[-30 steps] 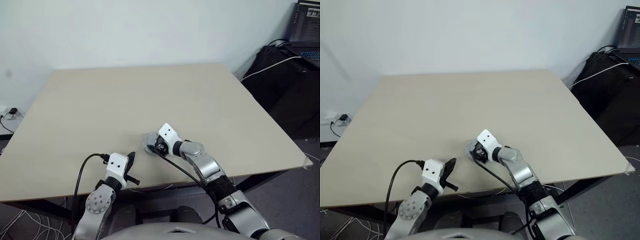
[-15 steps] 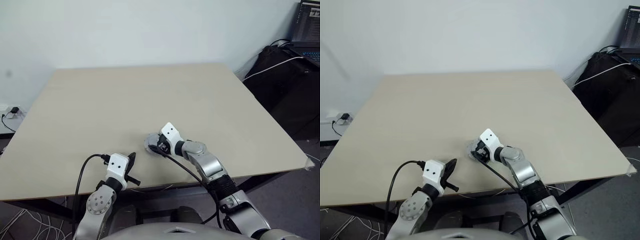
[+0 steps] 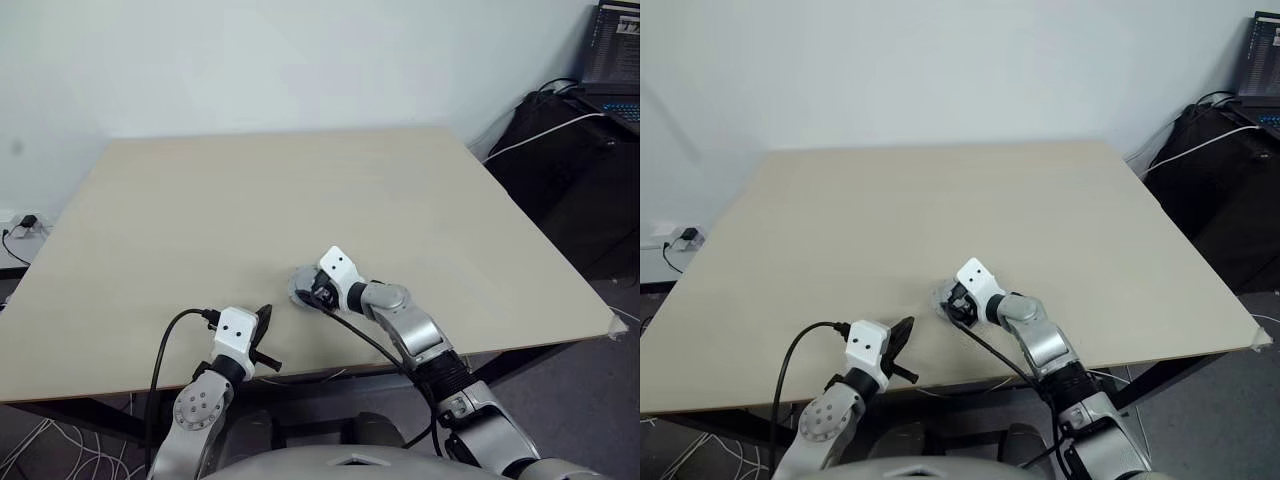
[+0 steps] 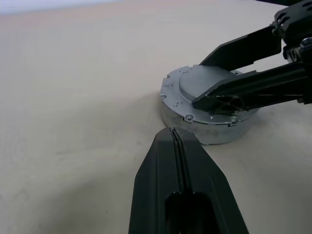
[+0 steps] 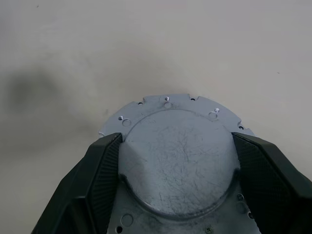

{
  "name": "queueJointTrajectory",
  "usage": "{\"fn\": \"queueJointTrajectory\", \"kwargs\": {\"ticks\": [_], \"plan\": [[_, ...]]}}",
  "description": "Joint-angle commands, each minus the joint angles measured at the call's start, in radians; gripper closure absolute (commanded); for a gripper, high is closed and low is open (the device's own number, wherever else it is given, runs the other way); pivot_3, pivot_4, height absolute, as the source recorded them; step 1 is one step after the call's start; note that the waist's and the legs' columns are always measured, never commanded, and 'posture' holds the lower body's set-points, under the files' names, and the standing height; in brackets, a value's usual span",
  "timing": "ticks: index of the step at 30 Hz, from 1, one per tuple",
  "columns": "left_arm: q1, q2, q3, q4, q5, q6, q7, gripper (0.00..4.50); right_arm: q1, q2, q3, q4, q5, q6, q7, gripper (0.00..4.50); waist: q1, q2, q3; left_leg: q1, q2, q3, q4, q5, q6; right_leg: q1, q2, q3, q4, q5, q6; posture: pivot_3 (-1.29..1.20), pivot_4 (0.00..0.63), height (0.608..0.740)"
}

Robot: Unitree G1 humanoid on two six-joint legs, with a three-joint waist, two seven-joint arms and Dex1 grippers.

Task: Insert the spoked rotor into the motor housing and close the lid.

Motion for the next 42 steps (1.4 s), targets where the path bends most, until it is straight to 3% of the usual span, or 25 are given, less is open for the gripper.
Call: {"fn": "queueJointTrajectory", "kwargs": {"ticks": [1,21,33,42], "plan": [[-0.008,-0.003,0.004,-0.002,-0.009,-0.025,0.002,4.50,-0.003,-0.001,-0.024,0.020,0.001,0.040,-0.020,1.29,0.000,0.000,0.000,0.000,0.000,0.000,0.000,0.000,0.000,0.000,0.000,0.000,0.000,0.000,0.000,0.00,0.000,0.740],[-0.005,-0.002,0.003,-0.013,-0.008,-0.017,-0.003,4.50,-0.018,-0.039,0.041,0.044,-0.051,0.066,-0.020,1.29,0.000,0.001,0.000,0.001,0.000,0.000,-0.001,0.000,0.000,0.000,-0.001,0.000,0.000,0.000,0.000,0.00,0.000,0.740],[-0.003,-0.002,-0.001,-0.024,-0.007,-0.008,-0.003,4.50,0.005,-0.013,-0.030,0.000,0.044,0.097,0.014,1.29,0.003,0.002,0.001,0.000,0.000,0.000,-0.002,0.000,0.000,0.000,-0.001,-0.001,-0.001,0.000,0.000,0.00,0.000,0.740],[-0.004,-0.002,-0.002,-0.030,-0.006,-0.006,-0.003,4.50,0.005,-0.039,-0.002,-0.018,0.012,0.099,-0.001,1.29,0.007,0.002,0.001,0.000,0.000,0.000,-0.002,0.000,0.000,0.000,-0.002,-0.001,-0.002,-0.001,-0.001,0.00,0.000,0.740]]}}
